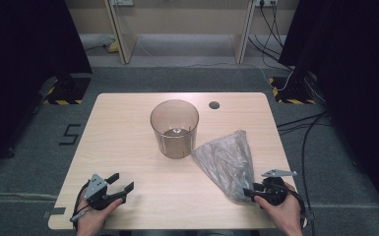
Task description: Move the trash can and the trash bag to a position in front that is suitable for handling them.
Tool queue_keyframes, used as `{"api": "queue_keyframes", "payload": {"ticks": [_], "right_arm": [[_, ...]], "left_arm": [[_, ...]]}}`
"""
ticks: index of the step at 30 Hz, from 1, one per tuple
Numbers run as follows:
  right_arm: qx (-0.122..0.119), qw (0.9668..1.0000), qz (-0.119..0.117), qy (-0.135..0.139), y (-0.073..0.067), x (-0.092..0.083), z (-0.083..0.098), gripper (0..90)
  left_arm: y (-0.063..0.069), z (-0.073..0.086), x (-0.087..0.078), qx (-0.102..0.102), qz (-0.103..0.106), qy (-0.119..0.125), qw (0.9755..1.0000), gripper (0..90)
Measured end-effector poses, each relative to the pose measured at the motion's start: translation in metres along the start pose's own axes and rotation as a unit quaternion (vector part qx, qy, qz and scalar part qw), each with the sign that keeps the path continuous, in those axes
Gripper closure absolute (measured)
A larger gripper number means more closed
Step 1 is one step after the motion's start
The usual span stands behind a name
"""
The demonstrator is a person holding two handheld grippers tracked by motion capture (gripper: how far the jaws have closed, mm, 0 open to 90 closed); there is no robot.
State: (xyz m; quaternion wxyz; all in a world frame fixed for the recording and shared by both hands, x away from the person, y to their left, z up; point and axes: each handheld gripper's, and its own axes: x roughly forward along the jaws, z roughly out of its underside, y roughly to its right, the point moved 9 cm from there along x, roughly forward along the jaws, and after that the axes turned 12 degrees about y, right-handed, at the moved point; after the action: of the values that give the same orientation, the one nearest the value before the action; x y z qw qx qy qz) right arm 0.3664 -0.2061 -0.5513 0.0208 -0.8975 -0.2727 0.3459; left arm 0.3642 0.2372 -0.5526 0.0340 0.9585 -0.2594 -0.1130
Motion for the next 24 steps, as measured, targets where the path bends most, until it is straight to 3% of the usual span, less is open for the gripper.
{"api": "queue_keyframes", "payload": {"ticks": [2,3,4,5,6,7,8,11,12,16,20,21,23,24], "right_arm": [[-0.007,0.9999,0.008,0.012,0.003,0.0,-0.015,44.5],[-0.008,0.9996,0.017,0.022,0.009,0.001,-0.025,43.5],[-0.006,0.9984,0.038,0.042,0.03,0.008,-0.047,41.2],[-0.006,0.9979,0.044,0.047,0.04,0.015,-0.057,40.6],[-0.006,0.9979,0.044,0.047,0.04,0.015,-0.057,40.6],[-0.007,0.9977,0.046,0.049,0.055,0.034,-0.076,40.6],[-0.007,0.9977,0.046,0.049,0.055,0.034,-0.076,40.6],[-0.006,0.9988,0.037,0.032,0.069,0.069,-0.098,43.6],[0.005,0.9994,0.033,0.011,0.075,0.086,-0.104,52.1],[0.008,0.9984,0.049,-0.029,0.082,0.11,-0.108,73.0],[0.018,0.9978,0.058,-0.024,0.081,0.117,-0.114,90.0],[0.026,0.9975,0.065,-0.015,0.082,0.118,-0.116,90.0],[0.066,0.9946,0.08,0.012,0.089,0.116,-0.121,90.0],[0.102,0.9902,0.089,0.036,0.095,0.113,-0.125,90.0]], "left_arm": [[0.0,0.0,0.0,0.001,0.0,0.001,1.0,27.2],[0.0,-0.001,0.0,0.0,-0.001,0.002,1.0,27.2],[-0.001,-0.001,0.0,0.0,-0.001,0.002,1.0,27.2],[-0.001,-0.001,0.0,0.0,-0.001,0.002,1.0,27.2],[0.0,-0.001,0.0,0.0,0.0,0.002,1.0,27.2],[0.0,-0.001,0.001,0.0,0.0,0.001,1.0,27.2],[0.0,-0.001,0.001,0.0,0.0,0.001,1.0,27.2],[0.001,-0.001,0.001,-0.001,0.001,0.003,1.0,27.3],[0.002,0.0,0.001,-0.001,0.002,0.002,1.0,27.3],[0.001,-0.001,0.0,-0.004,0.001,0.004,1.0,27.3],[0.0,-0.001,0.0,-0.004,0.001,0.004,1.0,27.4],[0.0,-0.001,0.0,-0.004,0.002,0.005,1.0,27.5],[0.001,-0.001,0.0,-0.004,0.002,0.005,1.0,27.5],[0.002,-0.001,0.001,-0.004,0.003,0.006,1.0,27.5]]}}
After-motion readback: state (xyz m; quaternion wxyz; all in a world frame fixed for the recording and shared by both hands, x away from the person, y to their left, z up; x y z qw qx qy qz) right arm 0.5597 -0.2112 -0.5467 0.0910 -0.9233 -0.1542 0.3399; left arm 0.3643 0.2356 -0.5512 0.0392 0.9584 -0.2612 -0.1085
